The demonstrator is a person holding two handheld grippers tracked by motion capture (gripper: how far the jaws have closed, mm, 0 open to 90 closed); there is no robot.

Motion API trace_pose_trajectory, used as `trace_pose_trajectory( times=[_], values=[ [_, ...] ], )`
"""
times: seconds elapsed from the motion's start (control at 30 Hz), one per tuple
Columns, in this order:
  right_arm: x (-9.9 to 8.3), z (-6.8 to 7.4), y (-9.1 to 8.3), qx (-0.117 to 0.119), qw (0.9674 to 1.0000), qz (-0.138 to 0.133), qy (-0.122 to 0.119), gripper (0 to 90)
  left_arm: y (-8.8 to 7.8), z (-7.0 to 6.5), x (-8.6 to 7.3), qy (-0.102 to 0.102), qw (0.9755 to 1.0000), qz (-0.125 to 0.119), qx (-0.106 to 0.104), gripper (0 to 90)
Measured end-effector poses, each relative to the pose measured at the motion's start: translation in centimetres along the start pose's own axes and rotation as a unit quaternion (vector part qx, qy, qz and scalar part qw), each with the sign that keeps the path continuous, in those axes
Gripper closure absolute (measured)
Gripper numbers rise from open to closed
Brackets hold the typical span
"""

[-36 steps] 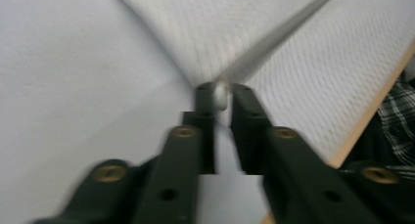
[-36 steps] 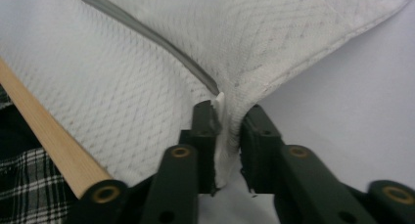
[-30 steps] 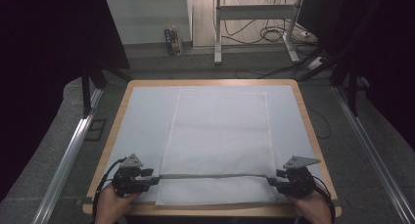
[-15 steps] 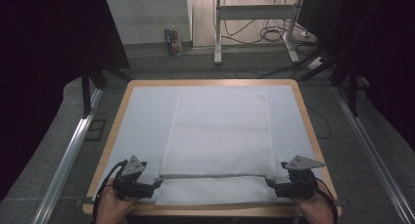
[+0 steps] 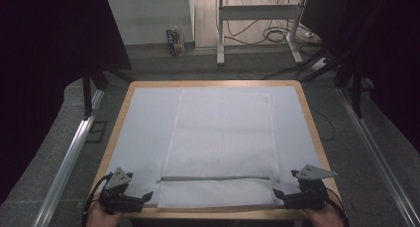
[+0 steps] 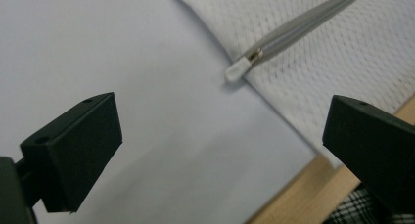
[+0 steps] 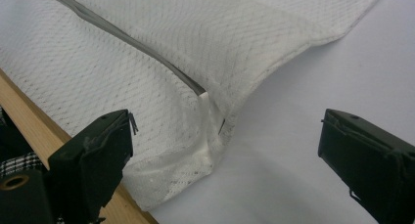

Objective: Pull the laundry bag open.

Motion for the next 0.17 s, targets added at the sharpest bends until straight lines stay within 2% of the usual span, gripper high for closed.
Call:
trace_pose_trajectory(
  times=[0.03,0.07,0.17],
  values=[
    [0.0,0.03,0.04,-0.001,1.0,0.001,-0.001,5.8,-0.14,0.07,-0.01,-0.004,1.0,-0.007,0.0,0.8],
    [0.02,0.05,0.09,-0.001,1.0,0.0,-0.002,5.8,-0.27,0.22,-0.05,-0.008,0.9998,-0.014,-0.01,0.9],
    [-0.01,0.03,0.27,-0.003,1.0,0.005,-0.006,5.7,-0.2,0.42,-0.02,-0.014,0.9998,-0.013,-0.011,1.1]
  ],
)
Point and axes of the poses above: each handheld gripper's, and its own axes: y roughly forward along the jaws, x roughly out of its top, z roughly to its left, the point moved 1 cm from there along y, roughly forward along the jaws, and after that the axes turned 5 degrees about -x, right-handed, at the moved point
